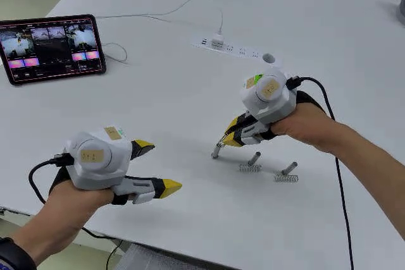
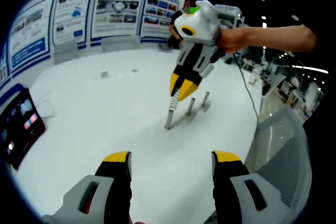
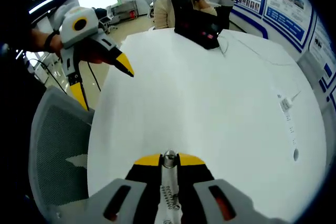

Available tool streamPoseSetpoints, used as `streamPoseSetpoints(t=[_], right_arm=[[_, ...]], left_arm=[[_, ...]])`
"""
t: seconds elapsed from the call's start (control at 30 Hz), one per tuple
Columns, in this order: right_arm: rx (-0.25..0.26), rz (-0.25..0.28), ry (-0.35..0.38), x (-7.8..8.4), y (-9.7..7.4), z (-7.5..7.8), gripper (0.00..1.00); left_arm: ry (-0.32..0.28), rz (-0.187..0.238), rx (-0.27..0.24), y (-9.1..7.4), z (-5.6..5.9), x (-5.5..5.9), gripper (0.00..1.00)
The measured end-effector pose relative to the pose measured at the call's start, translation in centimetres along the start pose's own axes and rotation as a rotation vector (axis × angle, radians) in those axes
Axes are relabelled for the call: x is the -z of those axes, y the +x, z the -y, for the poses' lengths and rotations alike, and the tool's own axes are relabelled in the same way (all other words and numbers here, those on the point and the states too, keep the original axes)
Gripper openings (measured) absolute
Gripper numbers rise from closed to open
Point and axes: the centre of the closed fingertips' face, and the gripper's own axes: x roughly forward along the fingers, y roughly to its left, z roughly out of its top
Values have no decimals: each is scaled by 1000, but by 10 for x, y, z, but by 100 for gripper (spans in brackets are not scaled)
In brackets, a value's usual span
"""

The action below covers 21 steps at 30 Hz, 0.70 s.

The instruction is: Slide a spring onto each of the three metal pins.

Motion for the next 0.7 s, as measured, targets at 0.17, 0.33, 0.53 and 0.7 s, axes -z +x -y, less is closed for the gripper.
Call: streamPoseSetpoints(t=[0.17,0.33,0.53,0.7], right_arm=[[-5,-11,-9,1,5,0,12],[-10,-25,-20,2,11,-1,12],[-12,-43,-42,5,17,-1,12],[-11,-52,-54,6,21,0,12]], left_arm=[[-7,-2,-5,-2,-2,2,63],[-10,-3,-9,-3,-3,3,63],[-15,-3,-10,-3,-4,4,62],[-15,-2,-14,-4,-6,4,63]])
